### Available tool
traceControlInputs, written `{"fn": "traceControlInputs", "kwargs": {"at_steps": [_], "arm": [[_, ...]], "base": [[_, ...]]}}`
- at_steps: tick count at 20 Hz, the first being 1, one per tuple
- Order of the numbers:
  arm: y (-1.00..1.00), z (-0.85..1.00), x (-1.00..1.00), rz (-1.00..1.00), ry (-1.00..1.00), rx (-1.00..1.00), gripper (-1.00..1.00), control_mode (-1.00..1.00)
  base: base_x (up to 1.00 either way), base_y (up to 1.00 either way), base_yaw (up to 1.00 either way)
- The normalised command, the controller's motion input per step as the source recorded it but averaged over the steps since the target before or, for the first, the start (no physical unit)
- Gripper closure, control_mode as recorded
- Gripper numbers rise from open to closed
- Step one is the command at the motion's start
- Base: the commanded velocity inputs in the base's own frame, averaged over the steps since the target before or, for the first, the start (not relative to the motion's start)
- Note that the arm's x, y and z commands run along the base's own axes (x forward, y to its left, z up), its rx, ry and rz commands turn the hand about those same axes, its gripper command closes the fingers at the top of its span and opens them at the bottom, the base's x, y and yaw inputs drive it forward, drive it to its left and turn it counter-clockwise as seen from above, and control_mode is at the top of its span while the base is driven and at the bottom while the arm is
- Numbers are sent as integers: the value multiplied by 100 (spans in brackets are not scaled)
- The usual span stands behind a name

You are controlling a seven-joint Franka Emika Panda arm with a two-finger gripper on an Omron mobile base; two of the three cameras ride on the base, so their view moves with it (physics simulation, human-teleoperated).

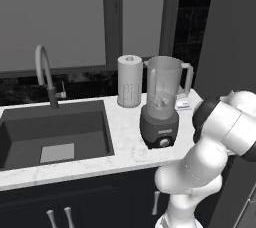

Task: Close the lid blender by securely placing the lid on top.

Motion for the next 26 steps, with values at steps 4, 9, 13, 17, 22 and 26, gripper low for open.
{"fn": "traceControlInputs", "kwargs": {"at_steps": [4, 9, 13, 17, 22, 26], "arm": [[0, 100, -16, -8, -5, 0, 100, -100], [2, 100, -16, -7, -3, 0, 100, -100], [15, 100, -10, -12, -2, 0, 100, -100], [6, 100, -29, -12, -1, 0, 100, -100], [26, 100, -35, -10, -1, 4, 100, -100], [46, 92, -42, -8, 0, 7, 100, -100]], "base": [[0, 0, 0], [0, 0, 0], [0, 0, 0], [0, 0, 0], [0, 0, 0], [0, 0, 0]]}}
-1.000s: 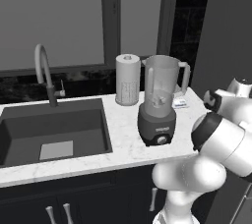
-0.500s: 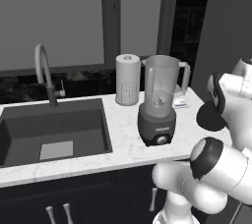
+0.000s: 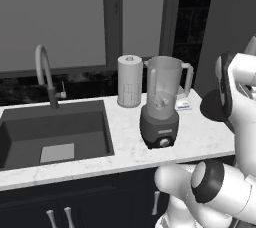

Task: Close the lid blender by securely placing the lid on top.

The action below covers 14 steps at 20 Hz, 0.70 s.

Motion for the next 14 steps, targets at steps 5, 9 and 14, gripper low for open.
{"fn": "traceControlInputs", "kwargs": {"at_steps": [5, 9, 14], "arm": [[53, 67, -46, -4, -5, 10, 100, -100], [55, 24, -27, 0, -19, 18, 100, -100], [67, 39, -13, 0, -22, 18, 100, -100]], "base": [[0, 0, 0], [0, 0, 0], [0, 0, 0]]}}
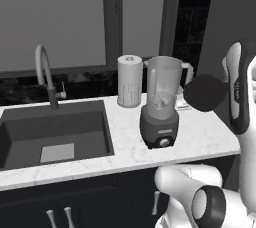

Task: Close the lid blender by securely placing the lid on top.

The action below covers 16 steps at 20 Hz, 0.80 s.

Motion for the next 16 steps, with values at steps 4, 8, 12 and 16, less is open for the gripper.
{"fn": "traceControlInputs", "kwargs": {"at_steps": [4, 8, 12, 16], "arm": [[72, 67, 2, 0, -16, 15, 100, -100], [39, 69, 25, 0, -11, 14, 100, -100], [18, 36, 60, 0, -6, 14, 100, -100], [19, 12, 89, 1, 0, 13, 100, -100]], "base": [[0, 0, 0], [0, 0, 0], [0, 0, 0], [0, 0, 0]]}}
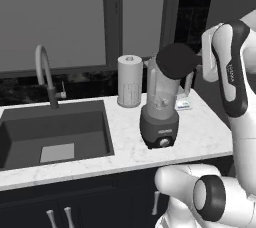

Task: Close the lid blender by securely placing the lid on top.

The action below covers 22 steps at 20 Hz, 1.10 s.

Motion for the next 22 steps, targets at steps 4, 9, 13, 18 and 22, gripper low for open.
{"fn": "traceControlInputs", "kwargs": {"at_steps": [4, 9, 13, 18, 22], "arm": [[14, 4, 100, 8, 0, 3, 100, -100], [0, 1, 91, 10, 3, -1, 100, -100], [0, 0, 77, 13, 11, -7, 100, -100], [0, 0, 55, 14, 10, -8, 100, -100], [-11, -4, 6, 12, 0, -8, 100, -100]], "base": [[0, 0, 0], [0, 0, 0], [0, 0, 0], [0, 0, 0], [0, 0, 0]]}}
